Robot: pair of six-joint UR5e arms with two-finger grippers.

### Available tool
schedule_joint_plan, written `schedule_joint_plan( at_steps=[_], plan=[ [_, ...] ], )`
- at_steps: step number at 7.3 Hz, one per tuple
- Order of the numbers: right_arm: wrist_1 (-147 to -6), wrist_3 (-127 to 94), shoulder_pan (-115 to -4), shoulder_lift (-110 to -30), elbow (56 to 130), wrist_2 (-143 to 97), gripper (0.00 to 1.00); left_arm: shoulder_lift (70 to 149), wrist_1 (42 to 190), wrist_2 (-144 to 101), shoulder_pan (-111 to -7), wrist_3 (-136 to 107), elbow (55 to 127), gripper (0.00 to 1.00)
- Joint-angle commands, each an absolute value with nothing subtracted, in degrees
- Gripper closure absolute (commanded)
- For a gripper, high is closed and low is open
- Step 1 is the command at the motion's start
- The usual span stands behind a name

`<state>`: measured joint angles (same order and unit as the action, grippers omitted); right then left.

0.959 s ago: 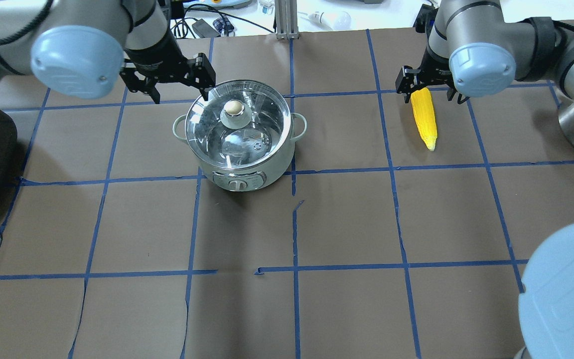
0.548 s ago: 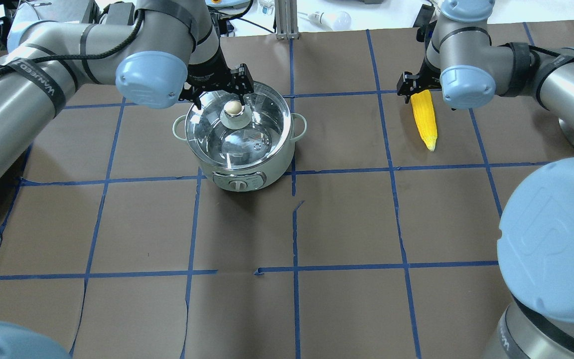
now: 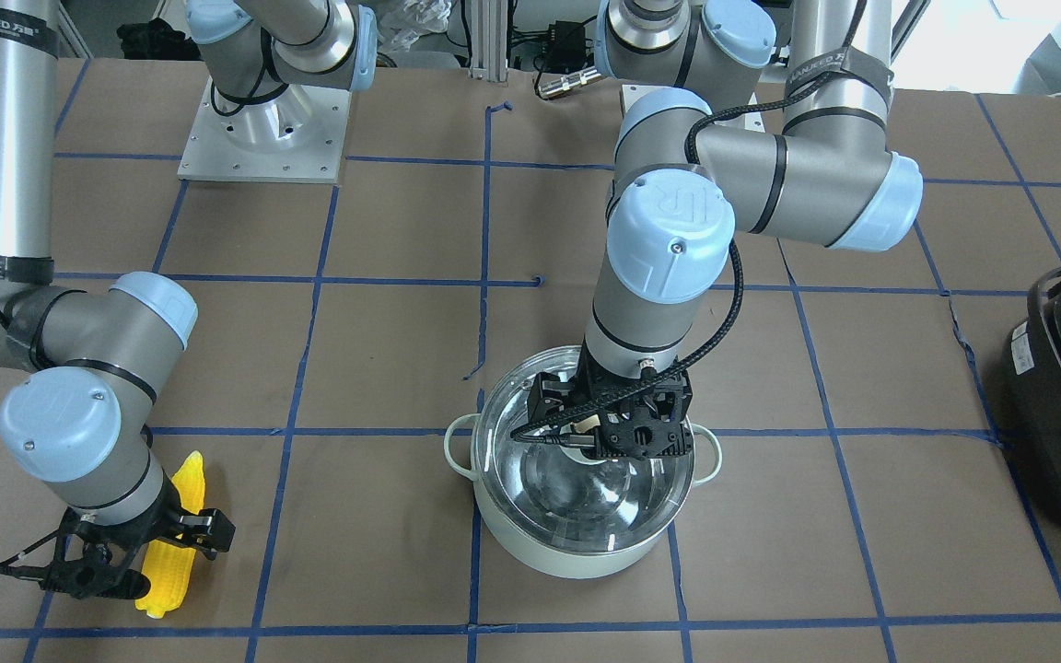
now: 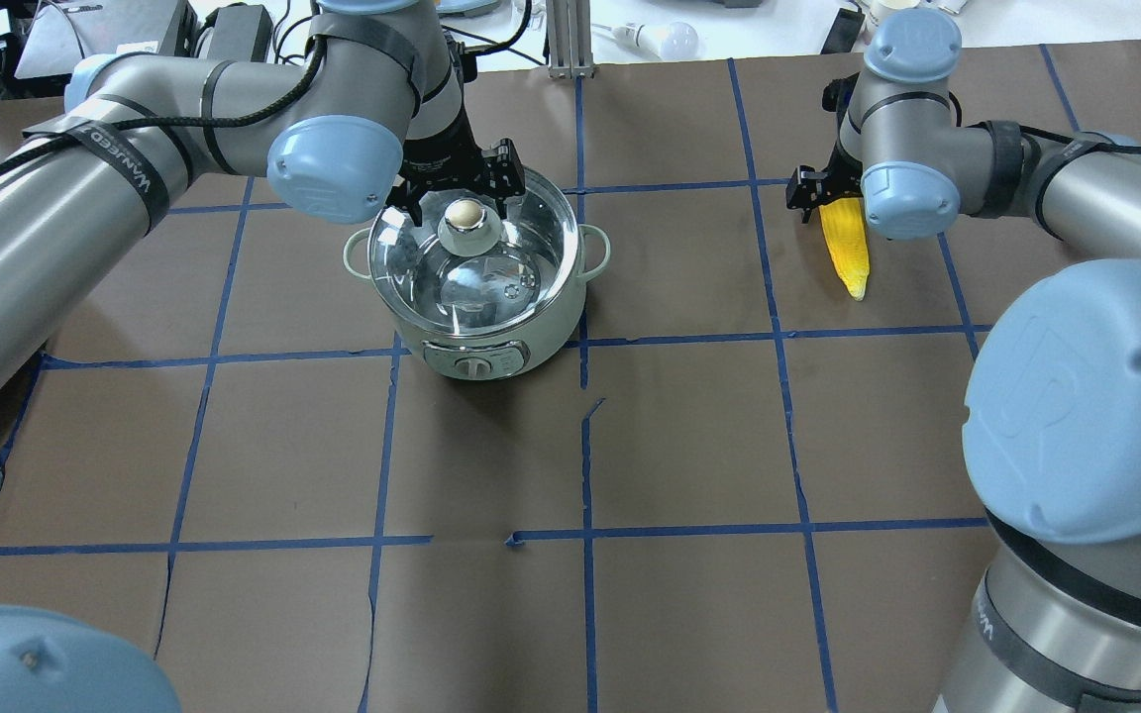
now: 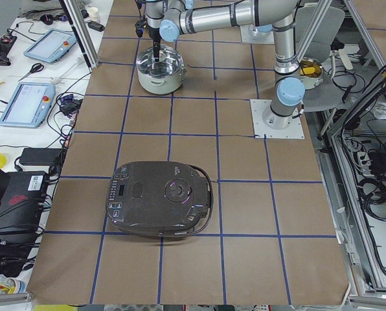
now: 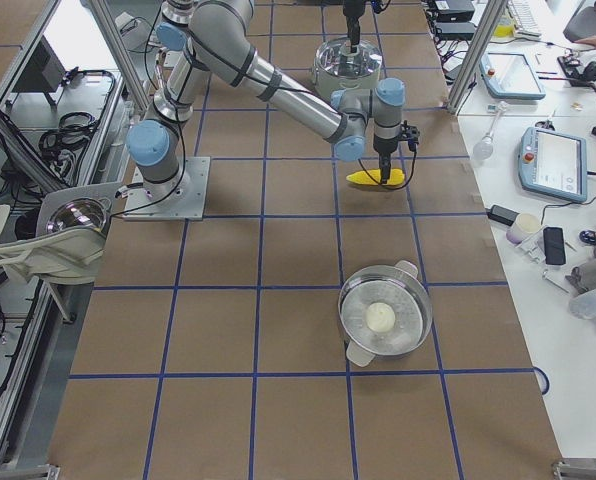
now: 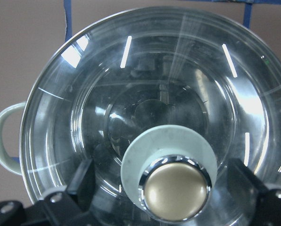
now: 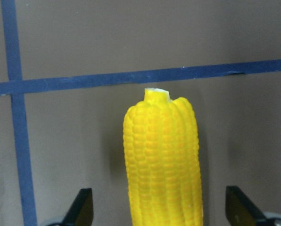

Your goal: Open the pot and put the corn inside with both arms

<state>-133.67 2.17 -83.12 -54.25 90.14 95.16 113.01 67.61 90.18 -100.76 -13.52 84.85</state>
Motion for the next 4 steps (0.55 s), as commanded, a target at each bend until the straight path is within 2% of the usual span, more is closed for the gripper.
schedule_joint_plan(
  at_steps=[1, 2, 3, 4],
  plan=[
    [-133.7, 2.1, -81.9, -53.6, 90.2, 94.8, 0.25, 112.8, 67.6, 90.2, -100.8, -13.5, 85.0, 0.42],
    [-133.5, 1.8, -81.8, -53.6, 90.2, 94.6, 0.72, 112.6, 67.6, 90.2, -100.8, -13.6, 85.0, 0.57],
    [-133.7, 1.5, -81.8, -53.8, 90.0, 92.6, 1.0, 112.4, 67.6, 90.1, -100.8, -13.8, 84.9, 0.7],
    [-133.7, 1.6, -81.8, -53.9, 89.9, 90.9, 1.0, 112.2, 67.6, 90.1, -100.8, -13.8, 84.8, 0.82]
  ],
)
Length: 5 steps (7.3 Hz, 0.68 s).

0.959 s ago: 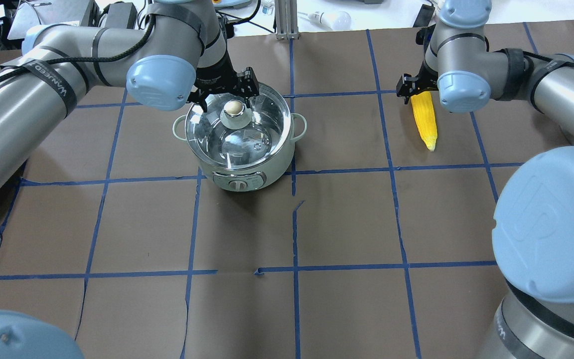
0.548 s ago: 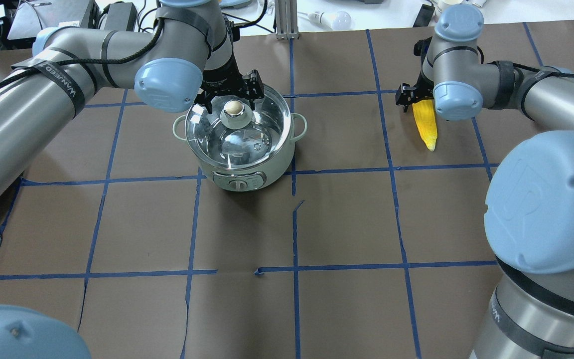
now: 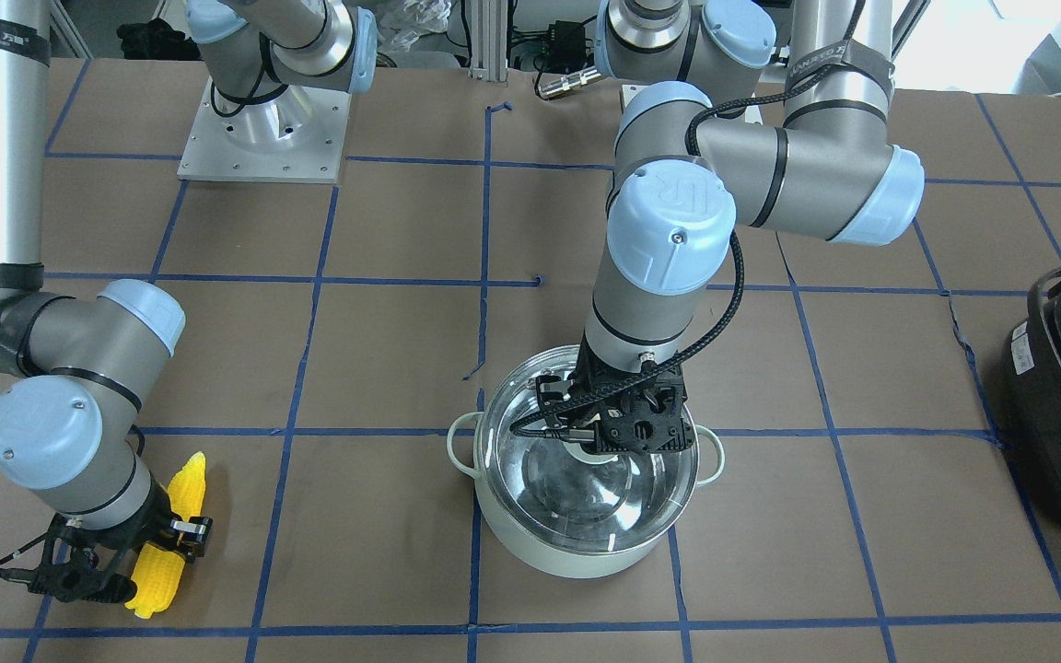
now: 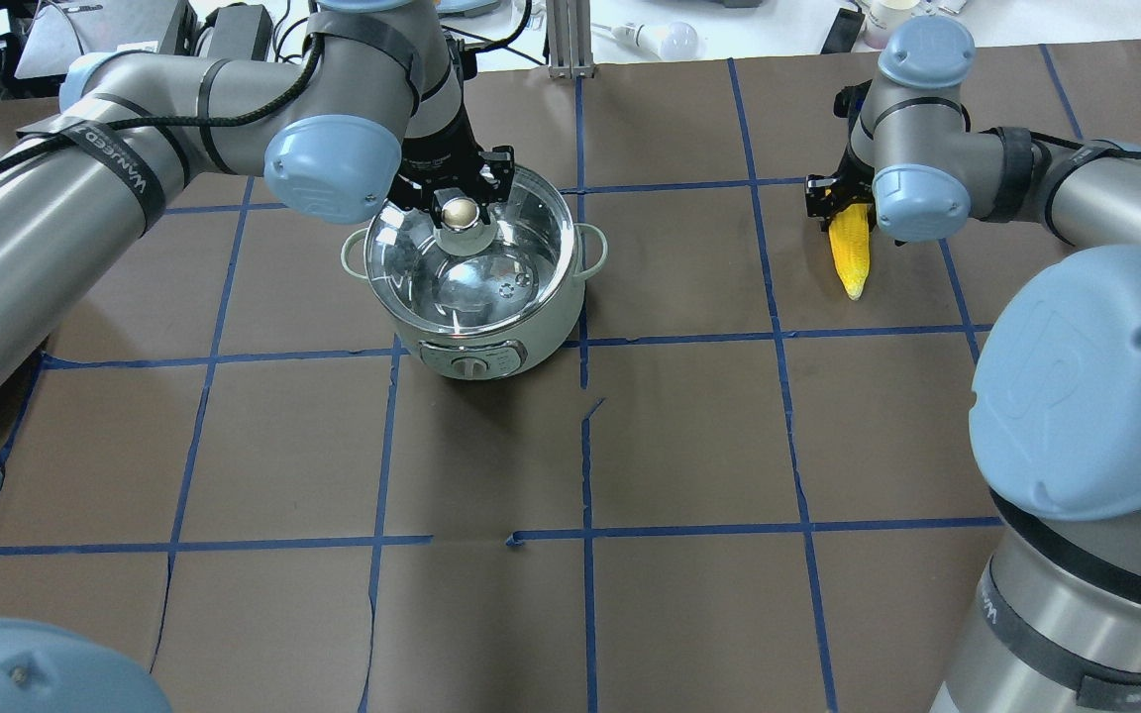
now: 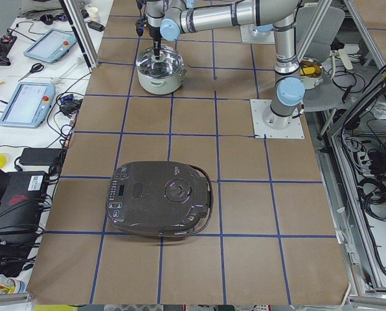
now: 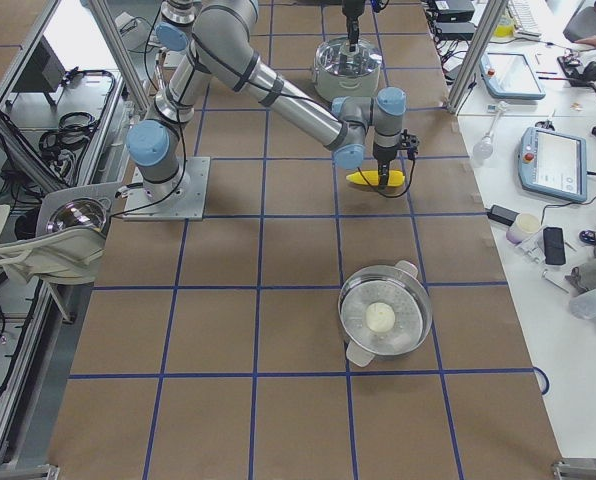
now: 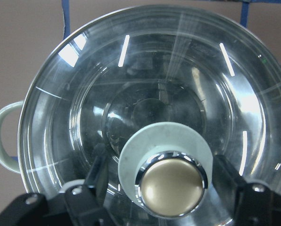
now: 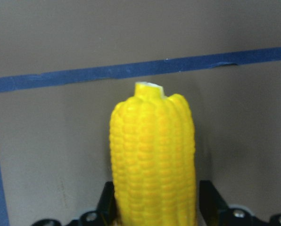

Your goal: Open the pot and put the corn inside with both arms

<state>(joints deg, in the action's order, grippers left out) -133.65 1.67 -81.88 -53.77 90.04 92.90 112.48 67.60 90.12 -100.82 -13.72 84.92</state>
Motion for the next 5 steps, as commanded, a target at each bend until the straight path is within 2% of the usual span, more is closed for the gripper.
schedule_joint_plan(
  at_steps=[1, 2, 3, 5],
  plan=[
    [-133.6, -0.1, -81.9, -54.5, 89.5, 90.8, 1.0, 111.8, 67.5, 89.2, -100.8, -13.8, 84.6, 0.96],
    [-133.6, -2.6, -82.0, -55.4, 89.2, 91.0, 1.0, 111.2, 67.6, 89.1, -100.7, -13.7, 82.7, 1.0],
    [-133.4, -2.5, -82.5, -56.2, 88.6, 90.6, 1.0, 111.3, 68.6, 89.4, -100.5, -13.2, 79.1, 1.0],
    [-130.0, 1.0, -86.2, -59.7, 86.0, 87.0, 1.0, 112.0, 68.6, 89.5, -95.8, -7.4, 77.3, 1.0]
  ],
)
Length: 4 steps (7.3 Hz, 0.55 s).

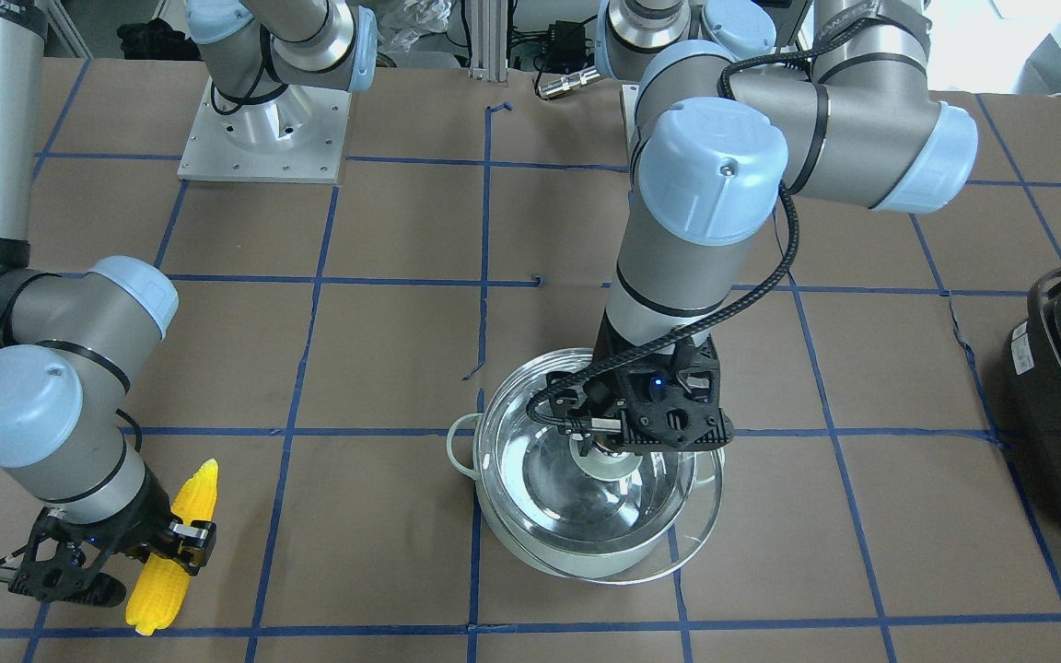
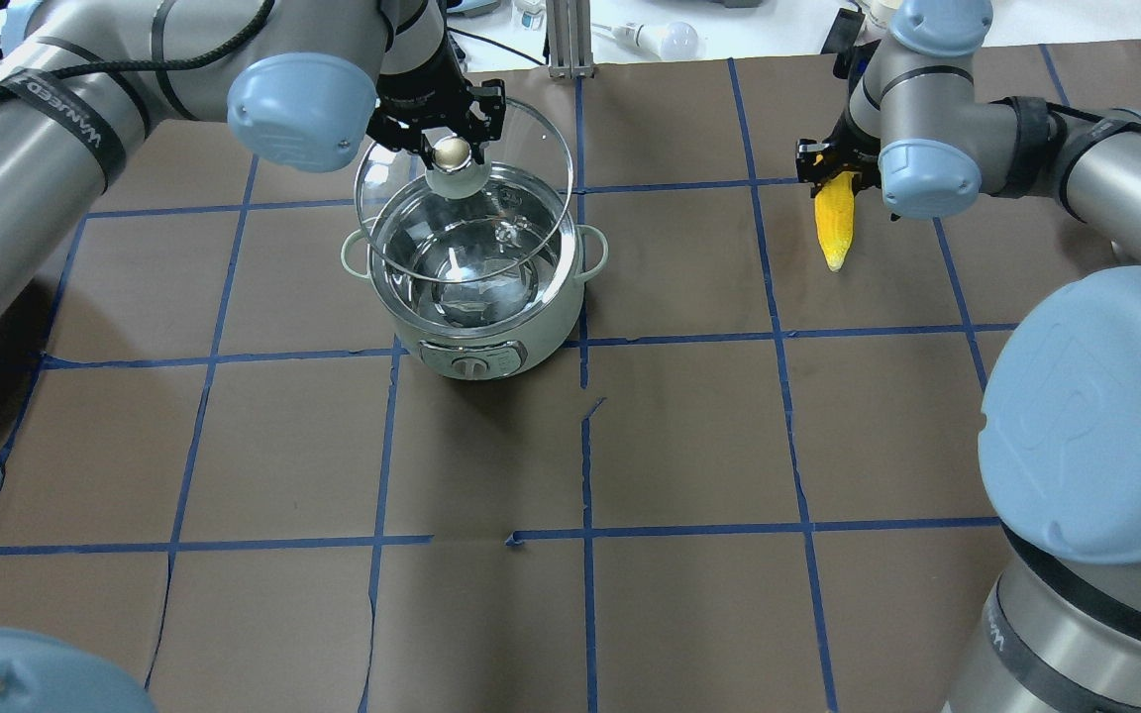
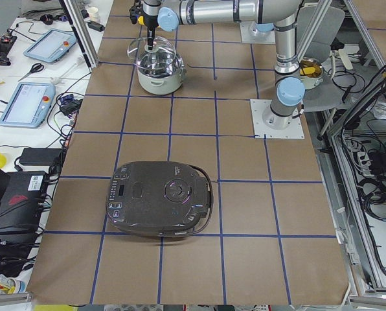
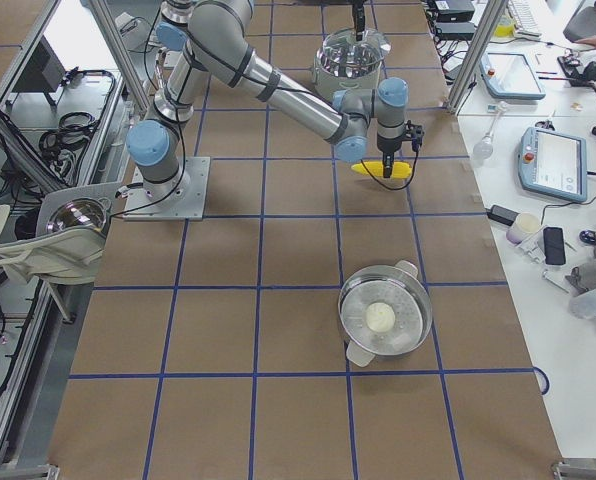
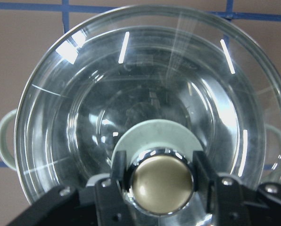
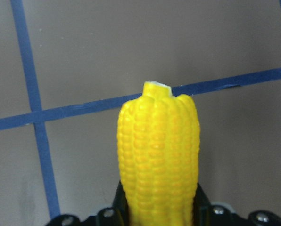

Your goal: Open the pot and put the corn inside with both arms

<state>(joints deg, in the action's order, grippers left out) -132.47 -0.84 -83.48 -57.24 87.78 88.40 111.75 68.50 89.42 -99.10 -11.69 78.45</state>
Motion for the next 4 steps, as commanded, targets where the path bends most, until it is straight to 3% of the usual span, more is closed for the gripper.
schedule_joint_plan(
  at_steps=[1, 3, 4],
  plan=[
    [-125.0, 0.3, -91.3, -61.1, 81.3, 88.3, 1.0, 112.1, 69.1, 89.4, -89.8, -1.0, 77.7, 1.0],
    [-113.5, -6.7, -101.0, -60.8, 69.4, 90.0, 1.0, 112.3, 73.0, 90.0, -81.0, 11.1, 78.5, 1.0],
    [-113.1, -7.8, -105.3, -60.5, 68.2, 90.5, 1.0, 112.5, 72.2, 90.3, -78.9, 15.6, 80.9, 1.0]
  ],
)
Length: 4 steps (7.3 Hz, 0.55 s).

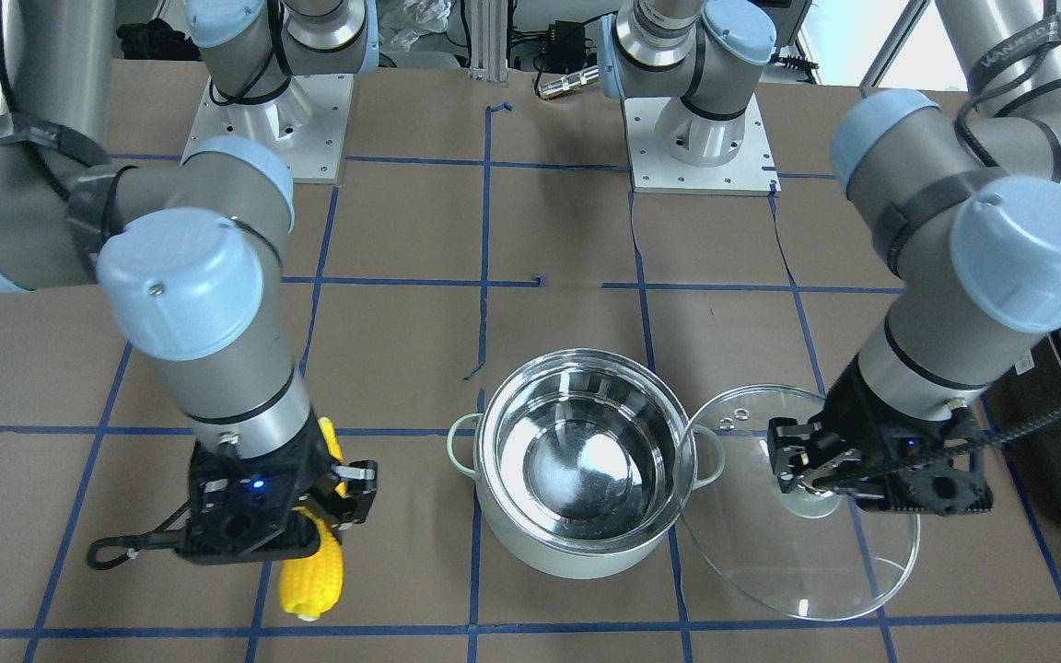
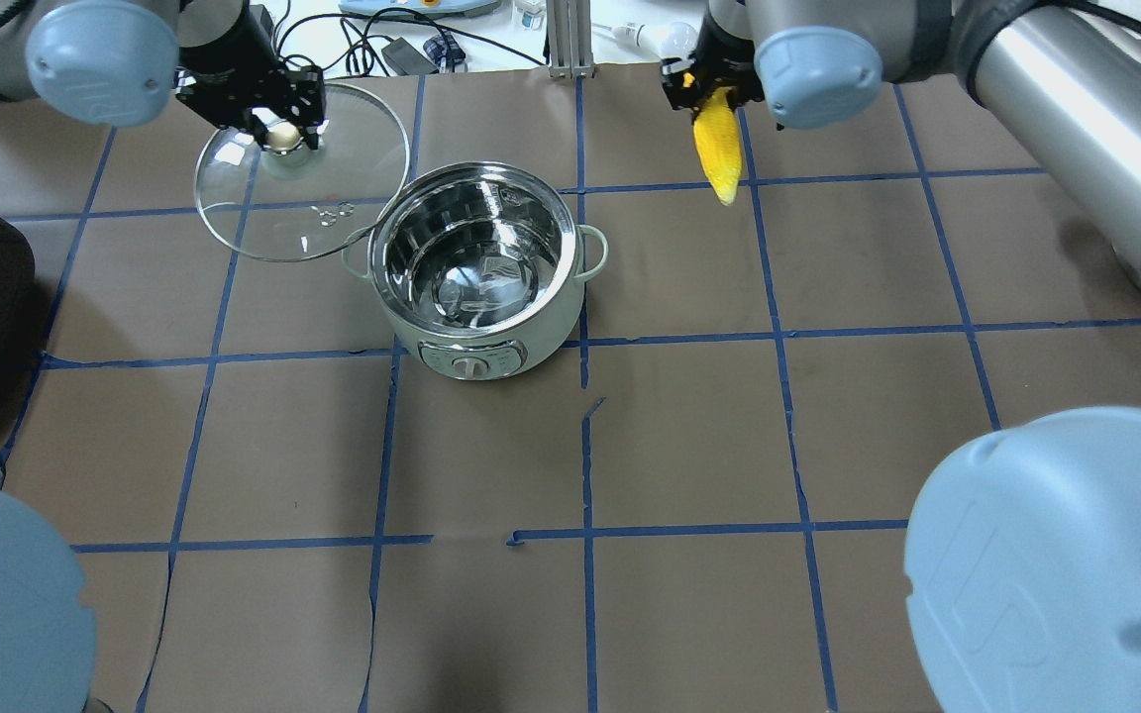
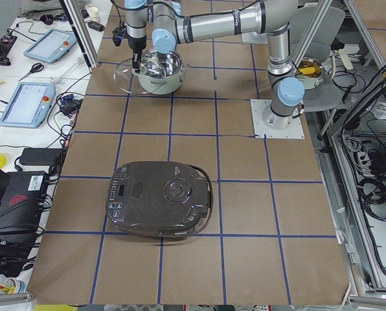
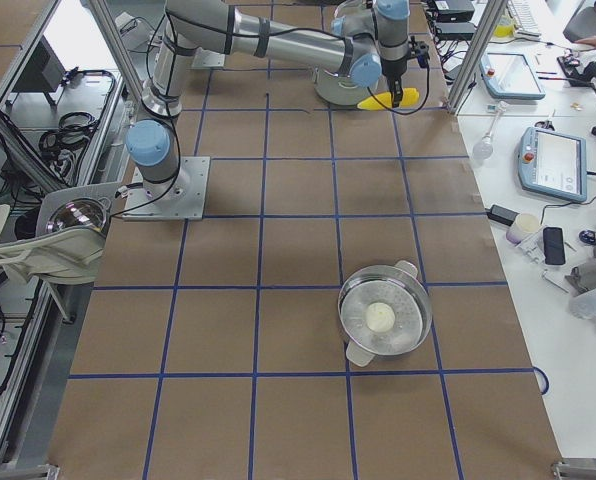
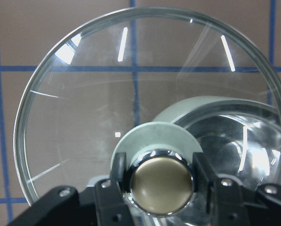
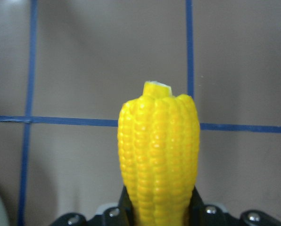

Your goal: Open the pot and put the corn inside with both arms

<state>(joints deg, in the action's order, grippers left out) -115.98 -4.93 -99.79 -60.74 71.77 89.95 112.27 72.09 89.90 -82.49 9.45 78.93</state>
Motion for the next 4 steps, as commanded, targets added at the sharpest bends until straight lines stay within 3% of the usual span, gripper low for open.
schedule_joint_plan(
  at_steps=[1, 4],
  plan=[
    [-113.1, -8.7, -108.8, -60.0, 68.1, 91.9, 1.0, 112.4, 69.7, 90.4, -75.0, 19.6, 85.9, 1.0],
    [-117.6, -15.7, -117.1, -54.8, 67.9, 90.4, 1.0, 110.2, 53.6, 90.5, -70.4, 23.6, 101.8, 1.0]
  ],
)
